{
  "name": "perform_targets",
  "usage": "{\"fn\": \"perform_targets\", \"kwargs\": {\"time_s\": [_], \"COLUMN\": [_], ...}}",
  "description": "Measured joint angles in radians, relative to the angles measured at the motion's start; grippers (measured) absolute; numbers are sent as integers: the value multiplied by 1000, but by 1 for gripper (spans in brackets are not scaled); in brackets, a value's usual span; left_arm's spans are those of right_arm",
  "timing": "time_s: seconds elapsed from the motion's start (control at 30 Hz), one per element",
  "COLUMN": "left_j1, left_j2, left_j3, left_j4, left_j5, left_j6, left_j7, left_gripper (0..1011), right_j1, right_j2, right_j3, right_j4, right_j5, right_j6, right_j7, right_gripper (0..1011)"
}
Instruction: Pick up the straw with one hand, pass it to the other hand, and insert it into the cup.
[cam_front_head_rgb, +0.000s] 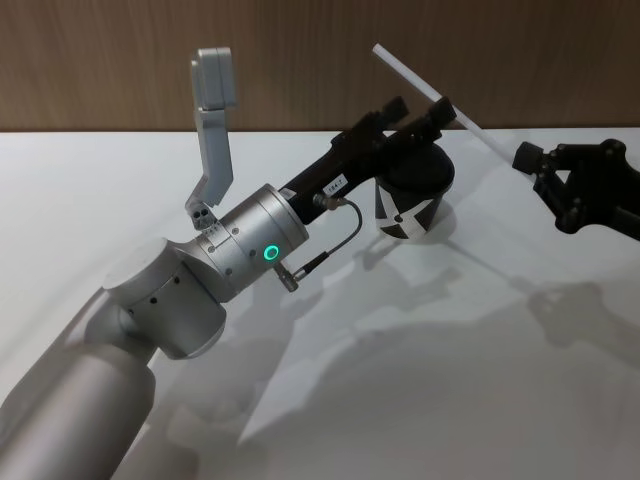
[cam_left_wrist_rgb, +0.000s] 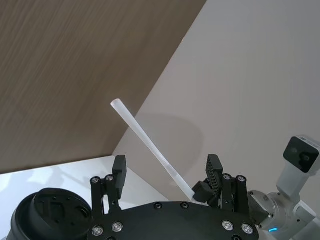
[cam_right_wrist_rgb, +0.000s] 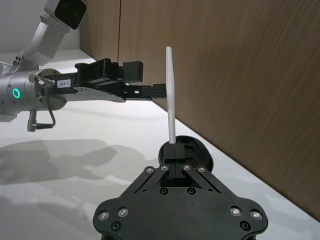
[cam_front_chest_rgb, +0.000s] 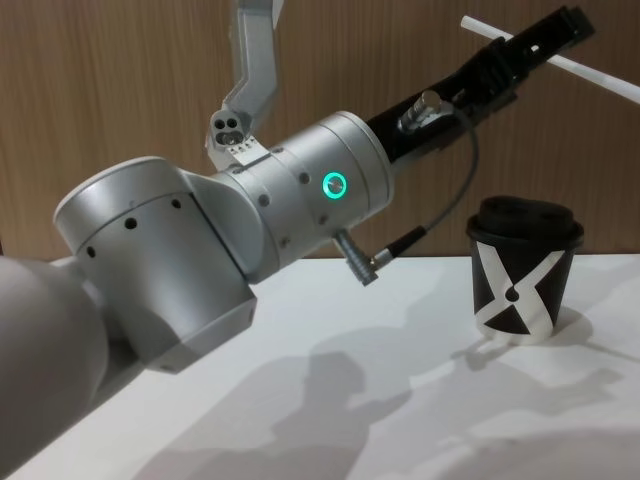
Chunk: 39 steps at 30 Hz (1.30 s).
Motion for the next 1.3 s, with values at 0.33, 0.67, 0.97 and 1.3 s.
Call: {"fn": "perform_targets", "kwargs": {"time_s": [0.33, 0.67, 0.97, 1.3], "left_j1": [-29, -51, -59, -62], "left_j2": [-25, -43, -57, -67], "left_j3": [7, 17, 19, 12], "left_j4": [55, 98, 120, 139], "left_j5": [-31, -59, -91, -132], "left_j6": [8, 11, 15, 26], "left_j7": [-21, -55, -82, -99], "left_gripper": [1000, 1000, 1000, 1000], "right_j1": [0, 0, 0, 0], "right_j2": [0, 0, 0, 0], "right_j3": [0, 0, 0, 0], "right_j4": [0, 0, 0, 0], "right_j5": [0, 0, 0, 0], "right_j6": [0, 0, 0, 0], "right_j7": [0, 0, 0, 0], "right_gripper": [1, 0, 1, 0]}}
